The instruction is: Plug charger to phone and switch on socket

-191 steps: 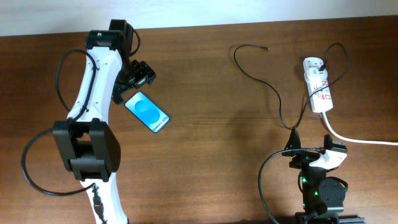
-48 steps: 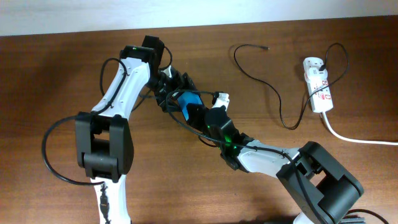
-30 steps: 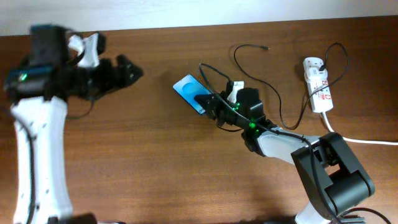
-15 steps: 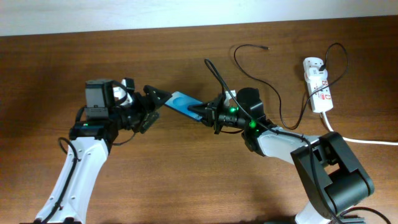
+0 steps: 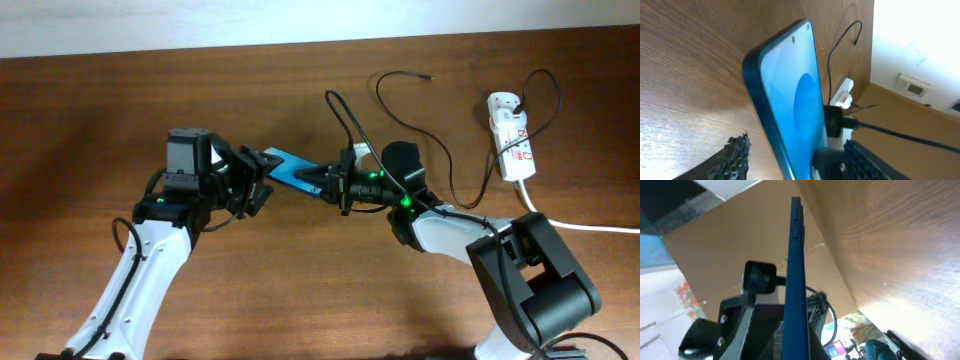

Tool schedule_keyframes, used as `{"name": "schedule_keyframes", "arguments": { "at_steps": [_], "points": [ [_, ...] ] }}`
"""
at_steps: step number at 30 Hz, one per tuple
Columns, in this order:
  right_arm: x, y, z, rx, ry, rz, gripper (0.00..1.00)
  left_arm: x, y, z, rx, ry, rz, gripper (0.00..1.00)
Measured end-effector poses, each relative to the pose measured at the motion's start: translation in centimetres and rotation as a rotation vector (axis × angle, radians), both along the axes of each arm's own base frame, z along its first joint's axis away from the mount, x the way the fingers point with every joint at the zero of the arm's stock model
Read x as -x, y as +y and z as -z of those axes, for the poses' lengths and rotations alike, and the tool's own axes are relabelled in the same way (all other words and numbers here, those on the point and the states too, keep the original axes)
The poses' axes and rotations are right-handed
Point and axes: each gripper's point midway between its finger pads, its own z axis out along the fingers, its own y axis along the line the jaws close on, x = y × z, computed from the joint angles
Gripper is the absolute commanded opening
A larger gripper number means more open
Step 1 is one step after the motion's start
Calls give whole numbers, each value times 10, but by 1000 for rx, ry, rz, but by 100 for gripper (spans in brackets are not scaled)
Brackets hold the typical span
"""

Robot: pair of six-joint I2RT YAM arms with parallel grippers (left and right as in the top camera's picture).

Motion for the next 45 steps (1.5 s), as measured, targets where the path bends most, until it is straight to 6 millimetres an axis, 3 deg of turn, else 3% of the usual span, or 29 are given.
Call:
{"name": "schedule_keyframes", "arguments": {
  "at_steps": [1,7,13,17,21,27,30,33,35,37,38,39,42,44,45],
  "points": [
    [3,4,-2,-6,-9,-13,4,-1,1,1,-8,-1,-7,41],
    [13,18,-6,-17,-9,-34,4,-2,8,8,-47,16,-49,35],
    [10,18,-6,-30,43,-10,4,-3,6,9,-27,43,-93,18],
    [8,17,-6,-44,92,6,4,-5,5,6,21,83,-151,13],
    [8,17,-7,-50,109,11,4,-6,4,5,44,98,-172,0],
    [8,17,-7,-52,113,12,12,-6,4,5,54,107,-178,0],
    [6,17,-7,-49,97,18,25,-8,2,3,64,89,-173,0],
    [8,17,-6,-40,88,11,52,-10,1,1,66,75,-165,0],
    [10,19,-5,-39,85,-3,61,-11,2,0,40,39,-139,0],
    [12,20,-5,-33,74,-11,78,-11,3,0,17,13,-115,0],
    [13,21,-5,-26,50,-17,92,-12,4,0,3,-4,-98,0],
    [14,22,-2,-8,20,-23,99,-12,6,-1,-8,-26,-73,0],
    [4,17,17,104,-102,29,98,-15,18,-3,-35,-86,-25,0],
    [-11,1,54,308,-169,116,99,-13,22,-4,-41,-117,32,0],
    [-16,-5,62,369,-199,139,99,-8,24,-2,-41,-110,56,0]
  ]
}}
